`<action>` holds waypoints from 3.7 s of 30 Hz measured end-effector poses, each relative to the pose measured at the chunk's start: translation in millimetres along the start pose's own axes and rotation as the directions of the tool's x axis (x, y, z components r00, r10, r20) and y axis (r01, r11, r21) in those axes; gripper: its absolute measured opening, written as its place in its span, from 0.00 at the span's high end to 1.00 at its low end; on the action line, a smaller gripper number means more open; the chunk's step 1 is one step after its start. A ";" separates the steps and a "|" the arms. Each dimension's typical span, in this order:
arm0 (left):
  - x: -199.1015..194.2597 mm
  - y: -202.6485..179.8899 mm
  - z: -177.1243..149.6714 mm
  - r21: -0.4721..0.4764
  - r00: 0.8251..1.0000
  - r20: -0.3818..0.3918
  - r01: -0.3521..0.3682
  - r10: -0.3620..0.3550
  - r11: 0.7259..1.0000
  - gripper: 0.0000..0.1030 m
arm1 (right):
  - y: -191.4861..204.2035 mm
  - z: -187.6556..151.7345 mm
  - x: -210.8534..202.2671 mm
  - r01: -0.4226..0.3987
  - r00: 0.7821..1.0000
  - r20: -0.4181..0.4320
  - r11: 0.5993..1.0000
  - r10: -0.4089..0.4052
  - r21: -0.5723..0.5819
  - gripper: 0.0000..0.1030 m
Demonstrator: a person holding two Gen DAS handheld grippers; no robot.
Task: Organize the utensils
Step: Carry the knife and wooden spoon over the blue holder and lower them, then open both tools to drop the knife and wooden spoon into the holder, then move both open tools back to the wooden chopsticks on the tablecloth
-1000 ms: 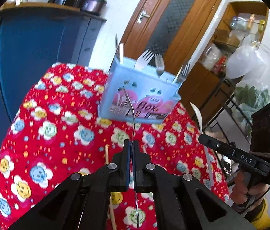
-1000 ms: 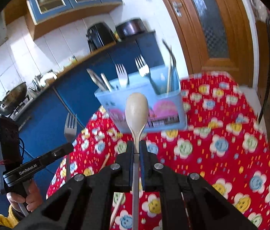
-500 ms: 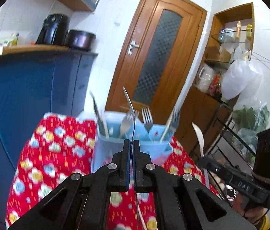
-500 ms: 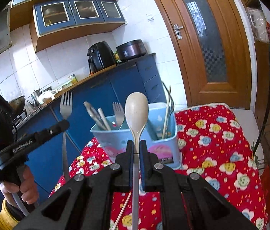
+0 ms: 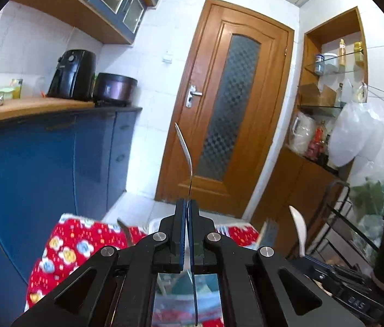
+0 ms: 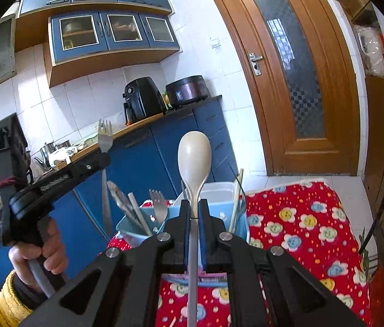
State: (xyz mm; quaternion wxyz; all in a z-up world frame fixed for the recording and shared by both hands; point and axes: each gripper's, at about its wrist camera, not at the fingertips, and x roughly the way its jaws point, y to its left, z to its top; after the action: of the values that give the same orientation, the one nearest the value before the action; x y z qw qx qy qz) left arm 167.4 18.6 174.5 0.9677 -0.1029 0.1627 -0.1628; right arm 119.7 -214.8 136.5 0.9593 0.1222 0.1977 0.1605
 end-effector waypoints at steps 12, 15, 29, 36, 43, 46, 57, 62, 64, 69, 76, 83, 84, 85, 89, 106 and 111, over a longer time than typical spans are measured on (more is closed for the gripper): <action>41.8 9.5 -18.3 0.041 0.995 0.044 -0.093 0.091 0.995 0.98 | 1.7 13.0 33.2 0.019 0.995 0.100 0.998 -0.014 -0.053 0.93; 45.9 10.6 -24.6 0.045 0.994 0.045 -0.104 0.102 0.994 0.98 | 4.0 13.2 45.7 0.036 0.991 0.130 0.996 -0.025 -0.080 0.93; 47.5 14.7 -39.7 0.033 0.994 0.045 -0.103 0.101 0.994 0.98 | 3.6 -4.6 71.2 0.120 0.977 0.194 0.980 -0.088 -0.161 0.93; 47.8 16.1 -48.2 0.021 0.995 0.030 -0.095 0.094 0.995 0.98 | -0.2 -9.1 72.6 0.117 0.980 0.175 0.982 -0.091 -0.149 0.93; 46.2 16.4 -53.3 0.022 0.996 0.017 -0.090 0.089 0.996 0.98 | -2.1 -14.2 71.1 0.105 0.984 0.159 0.986 -0.084 -0.130 0.92; 46.1 15.8 -54.4 0.021 0.996 0.002 -0.089 0.089 0.996 0.98 | -2.3 -13.3 69.8 0.096 0.986 0.150 0.988 -0.077 -0.121 0.88; 36.5 10.9 -56.4 0.030 0.996 -0.022 -0.081 0.081 0.996 0.75 | 6.6 -11.9 53.6 0.065 0.986 0.160 0.991 -0.045 -0.118 0.74; 27.7 9.6 -55.0 0.027 0.997 -0.019 -0.074 0.074 0.997 0.72 | 12.0 -11.1 43.9 0.066 0.985 0.166 0.990 -0.045 -0.125 0.74; 24.3 10.0 -54.0 0.024 0.997 -0.019 -0.071 0.072 0.997 0.72 | 14.0 -11.2 39.1 0.067 0.985 0.167 0.990 -0.045 -0.127 0.74; 15.7 10.2 -52.7 0.021 0.998 -0.026 -0.064 0.065 0.998 0.68 | 13.3 -12.1 29.1 0.068 0.986 0.158 0.991 -0.049 -0.115 0.73; 4.7 8.6 -54.5 0.023 0.997 -0.050 -0.054 0.055 0.998 0.66 | 0.1 -17.3 11.8 0.079 0.989 0.131 0.995 -0.070 -0.064 0.73; -10.7 10.3 -56.5 0.003 0.996 -0.073 -0.042 0.042 0.999 0.66 | -15.2 -25.6 2.4 0.105 0.991 0.084 0.994 -0.104 -0.013 0.73; -12.5 10.7 -56.7 0.001 0.996 -0.077 -0.042 0.042 0.999 0.66 | -17.7 -27.2 2.3 0.110 0.991 0.074 0.994 -0.110 -0.005 0.73; -14.3 11.3 -57.2 -0.002 0.996 -0.080 -0.043 0.042 0.999 0.66 | -20.7 -29.2 2.3 0.113 0.992 0.062 0.994 -0.113 0.006 0.73; -23.6 14.3 -63.1 -0.007 0.994 -0.100 -0.050 0.049 0.999 0.66 | -30.7 -38.3 5.6 0.127 0.992 0.003 0.991 -0.128 0.037 0.73; -38.7 35.2 -102.0 -0.060 0.973 -0.212 -0.110 0.096 0.992 0.66 | -87.3 -74.2 51.5 0.211 0.938 -0.318 0.956 -0.139 0.204 0.73; -34.4 44.1 -113.6 -0.078 0.962 -0.247 -0.136 0.113 0.988 0.66 | -104.6 -76.9 68.9 0.238 0.919 -0.371 0.937 -0.131 0.257 0.73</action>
State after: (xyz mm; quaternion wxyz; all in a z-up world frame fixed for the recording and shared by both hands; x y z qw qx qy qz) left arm 109.5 54.9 67.8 0.9430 -0.1174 0.2932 -0.1049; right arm 174.7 -273.1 13.4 0.8905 0.2152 0.3970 0.0558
